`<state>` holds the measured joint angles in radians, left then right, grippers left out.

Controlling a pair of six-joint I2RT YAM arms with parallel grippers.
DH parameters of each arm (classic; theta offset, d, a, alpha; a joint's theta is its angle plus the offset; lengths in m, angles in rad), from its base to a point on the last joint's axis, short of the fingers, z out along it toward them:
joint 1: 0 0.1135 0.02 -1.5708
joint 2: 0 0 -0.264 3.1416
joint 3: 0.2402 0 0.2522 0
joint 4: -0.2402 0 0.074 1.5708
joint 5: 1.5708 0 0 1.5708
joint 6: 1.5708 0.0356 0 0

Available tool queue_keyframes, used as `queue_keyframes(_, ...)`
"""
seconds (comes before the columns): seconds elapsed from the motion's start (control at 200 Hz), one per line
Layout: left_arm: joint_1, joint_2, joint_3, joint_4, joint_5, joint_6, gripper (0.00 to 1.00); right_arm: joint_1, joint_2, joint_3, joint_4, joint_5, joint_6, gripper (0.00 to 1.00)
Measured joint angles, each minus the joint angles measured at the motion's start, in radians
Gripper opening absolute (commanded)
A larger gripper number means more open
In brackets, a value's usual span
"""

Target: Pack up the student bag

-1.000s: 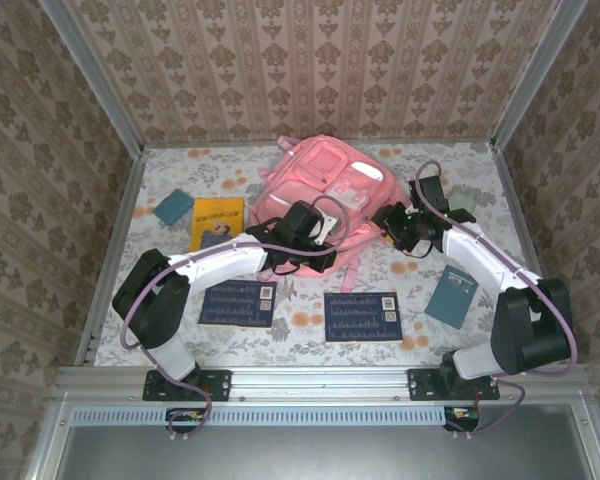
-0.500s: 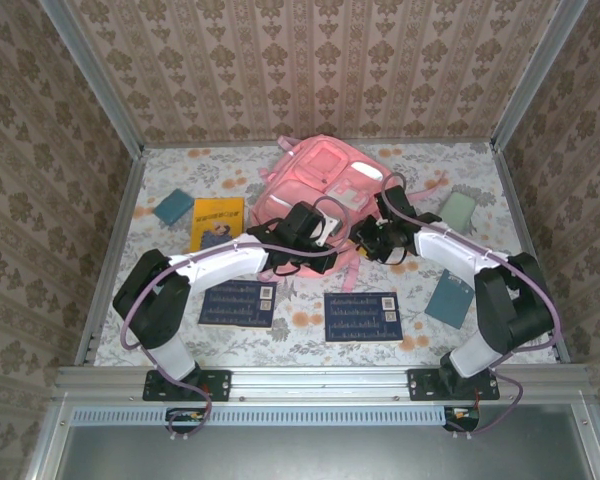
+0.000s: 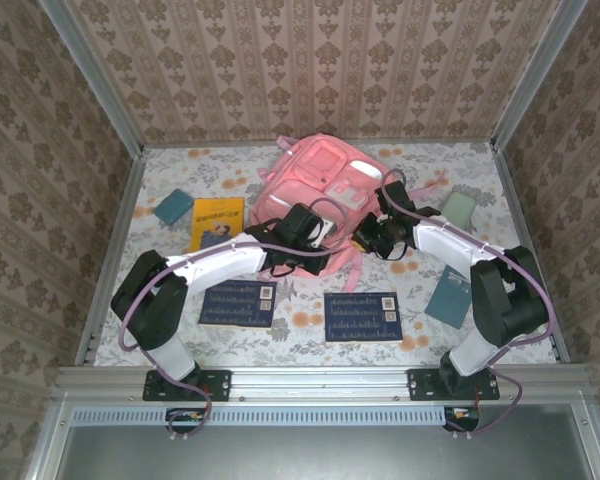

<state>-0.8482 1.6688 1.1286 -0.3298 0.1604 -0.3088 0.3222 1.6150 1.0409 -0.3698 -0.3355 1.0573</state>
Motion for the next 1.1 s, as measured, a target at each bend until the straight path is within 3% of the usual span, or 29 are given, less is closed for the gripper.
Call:
queue_keyframes(0.38, 0.244, -0.003, 0.017, -0.175, -0.027, 0.053, 0.00, -0.134, -0.007, 0.019, -0.014, -0.010, -0.111, 0.00)
queue_keyframes(0.46, 0.264, -0.002, 0.034, -0.181, -0.016, 0.082, 0.00, -0.160, 0.010, 0.060, -0.048, -0.010, -0.149, 0.17)
queue_keyframes(0.5, 0.260, -0.002, 0.040, -0.179, -0.003, 0.095, 0.00, -0.166, 0.021, 0.082, -0.058, -0.011, -0.164, 0.33)
queue_keyframes(0.56, 0.240, -0.002, 0.047, -0.178, 0.011, 0.113, 0.00, -0.168, 0.028, 0.100, -0.062, -0.012, -0.185, 0.44)
queue_keyframes(0.715, 0.164, -0.001, 0.051, -0.175, 0.047, 0.130, 0.00, -0.141, 0.018, 0.106, -0.072, -0.008, -0.187, 0.46)
queue_keyframes(1.1, 0.055, 0.000, 0.050, -0.126, 0.127, 0.118, 0.00, 0.065, -0.147, -0.032, -0.045, 0.068, -0.034, 0.43)
